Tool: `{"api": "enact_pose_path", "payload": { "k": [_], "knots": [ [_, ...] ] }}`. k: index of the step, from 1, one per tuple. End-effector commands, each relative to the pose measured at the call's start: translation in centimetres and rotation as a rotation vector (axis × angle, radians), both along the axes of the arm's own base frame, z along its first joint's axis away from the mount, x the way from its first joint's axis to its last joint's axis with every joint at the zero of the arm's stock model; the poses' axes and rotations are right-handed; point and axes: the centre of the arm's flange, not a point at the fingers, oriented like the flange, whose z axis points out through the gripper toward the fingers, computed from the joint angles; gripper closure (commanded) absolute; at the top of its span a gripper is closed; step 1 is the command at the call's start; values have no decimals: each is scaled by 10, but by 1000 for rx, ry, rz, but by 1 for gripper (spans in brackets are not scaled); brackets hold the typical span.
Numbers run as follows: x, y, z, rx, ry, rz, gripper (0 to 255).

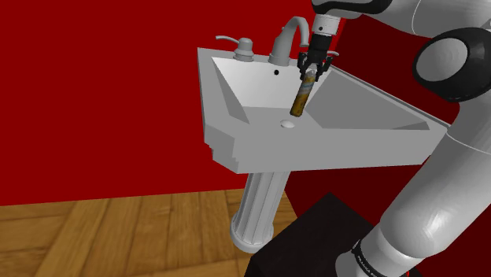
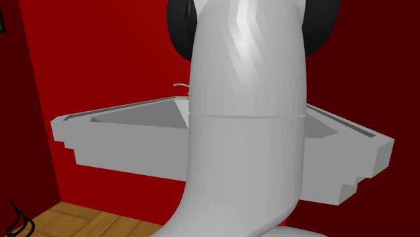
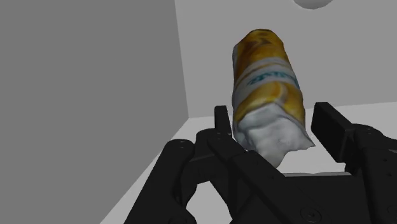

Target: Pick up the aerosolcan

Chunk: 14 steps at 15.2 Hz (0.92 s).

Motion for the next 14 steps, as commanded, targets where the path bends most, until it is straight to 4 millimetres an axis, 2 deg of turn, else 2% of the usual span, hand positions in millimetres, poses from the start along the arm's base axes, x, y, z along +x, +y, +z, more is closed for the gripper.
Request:
{"api": "enact_pose_path", "payload": {
  "k": [1, 9, 14],
  "knots": [
    [0, 0, -1, 0, -1, 0, 255],
    [0, -1, -2, 0, -1, 0, 255],
    [0, -1, 25, 0, -1, 0, 255]
  ]
}}
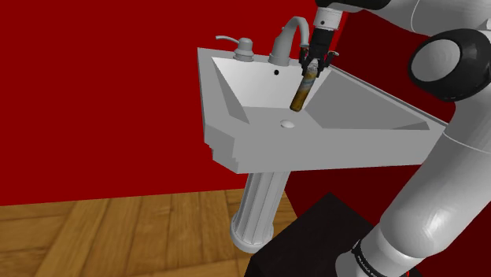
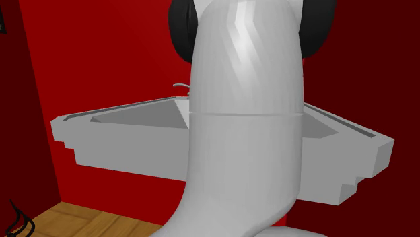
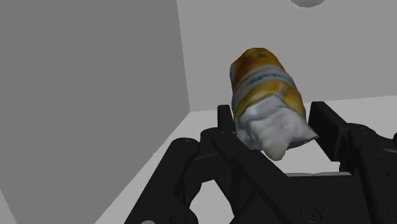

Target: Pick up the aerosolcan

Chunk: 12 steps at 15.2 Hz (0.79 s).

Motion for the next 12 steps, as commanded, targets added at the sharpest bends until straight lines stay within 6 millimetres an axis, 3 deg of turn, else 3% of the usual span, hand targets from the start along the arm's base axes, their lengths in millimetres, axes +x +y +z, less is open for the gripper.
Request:
{"api": "enact_pose_path", "payload": {
  "k": [1, 10, 12],
  "knots": [
    [-1, 1, 12, 0, 0, 0, 255],
    [-1, 1, 59, 0, 0, 0, 255],
    [-1, 1, 60, 0, 0, 0, 255]
  ]
}}
